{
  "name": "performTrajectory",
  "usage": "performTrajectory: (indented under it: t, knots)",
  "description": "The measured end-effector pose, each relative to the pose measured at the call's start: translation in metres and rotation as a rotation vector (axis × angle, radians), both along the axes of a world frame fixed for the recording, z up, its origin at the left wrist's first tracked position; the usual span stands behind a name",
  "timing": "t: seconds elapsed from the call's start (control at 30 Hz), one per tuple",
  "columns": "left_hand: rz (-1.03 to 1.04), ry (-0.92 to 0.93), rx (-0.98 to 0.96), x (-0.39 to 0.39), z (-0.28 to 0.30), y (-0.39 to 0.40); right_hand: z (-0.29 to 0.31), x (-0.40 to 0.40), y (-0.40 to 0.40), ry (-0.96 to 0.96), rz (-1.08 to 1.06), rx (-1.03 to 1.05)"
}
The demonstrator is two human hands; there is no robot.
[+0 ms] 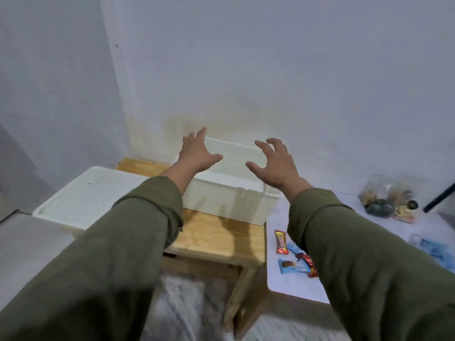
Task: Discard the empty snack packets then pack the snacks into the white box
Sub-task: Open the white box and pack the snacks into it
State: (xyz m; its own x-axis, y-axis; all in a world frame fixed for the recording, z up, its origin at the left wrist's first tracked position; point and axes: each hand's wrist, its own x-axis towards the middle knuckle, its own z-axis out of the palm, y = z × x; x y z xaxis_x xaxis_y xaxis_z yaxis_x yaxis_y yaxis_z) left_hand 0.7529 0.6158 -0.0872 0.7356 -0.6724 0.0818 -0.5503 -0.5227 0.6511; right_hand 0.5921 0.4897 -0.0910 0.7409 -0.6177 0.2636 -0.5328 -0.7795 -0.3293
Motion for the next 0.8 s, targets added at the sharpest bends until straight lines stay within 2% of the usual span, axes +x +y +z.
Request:
performTrajectory:
  t: [0.2,0.4,0.8]
  knots:
    - [-0.083,0.042,-0.03,-0.111,0.002,-0.09,0.009,-0.134,-0.085,0.016,-0.133,-0.02]
    - [-0.249,0.038,0.023,-0.213,0.0,-0.182,0.008,-0.244,-0.147,0.03,-0.277,0.01]
    - [-0.504,0.058,0.066,-0.315,-0.025,-0.339,-0.023,-0.351,-0.261,-0.022,-0.515,0.081]
